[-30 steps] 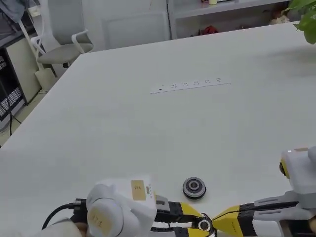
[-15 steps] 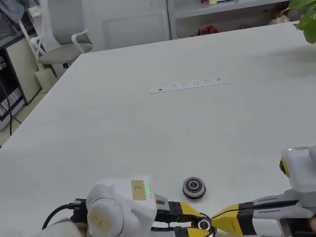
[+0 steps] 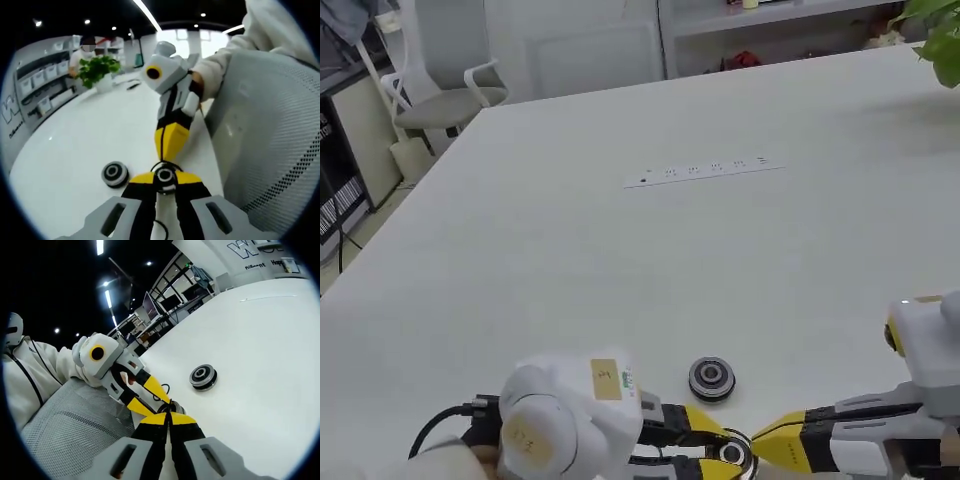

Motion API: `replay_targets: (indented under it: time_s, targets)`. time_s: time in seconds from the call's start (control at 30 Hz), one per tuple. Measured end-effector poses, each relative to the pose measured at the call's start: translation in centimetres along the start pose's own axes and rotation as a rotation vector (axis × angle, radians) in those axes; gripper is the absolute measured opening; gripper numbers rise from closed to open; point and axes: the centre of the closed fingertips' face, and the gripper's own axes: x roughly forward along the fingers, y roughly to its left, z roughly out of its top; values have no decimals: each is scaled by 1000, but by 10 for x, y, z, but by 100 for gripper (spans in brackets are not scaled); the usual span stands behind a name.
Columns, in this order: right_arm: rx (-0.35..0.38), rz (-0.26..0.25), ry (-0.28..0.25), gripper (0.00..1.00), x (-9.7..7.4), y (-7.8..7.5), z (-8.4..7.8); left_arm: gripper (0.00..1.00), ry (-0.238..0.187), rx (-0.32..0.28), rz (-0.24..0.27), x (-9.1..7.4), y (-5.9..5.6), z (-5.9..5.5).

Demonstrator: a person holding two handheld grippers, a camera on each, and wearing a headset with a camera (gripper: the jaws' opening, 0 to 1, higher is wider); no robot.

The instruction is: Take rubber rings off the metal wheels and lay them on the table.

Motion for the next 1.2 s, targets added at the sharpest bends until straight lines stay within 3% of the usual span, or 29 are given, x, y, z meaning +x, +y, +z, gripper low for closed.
replay_targets:
  time_s: [0.23, 0.43, 0.77, 1.13, 1.2]
  targets:
    - [-5, 1, 7, 0, 0, 1, 0, 24, -6, 59, -60, -9, -10, 15]
    - [-14, 5, 10, 0, -2, 6, 2, 38, -35, 44, -63, -23, -4, 29]
    - [-19, 3, 8, 0, -10, 11, 5, 59, -71, 19, 18, -61, 14, 45]
    - [-26, -19, -14, 0, -26, 16, 14, 75, -68, -4, 114, -109, 24, 38]
    - [-26, -25, -18, 0, -29, 17, 15, 79, -72, -5, 150, -118, 29, 37]
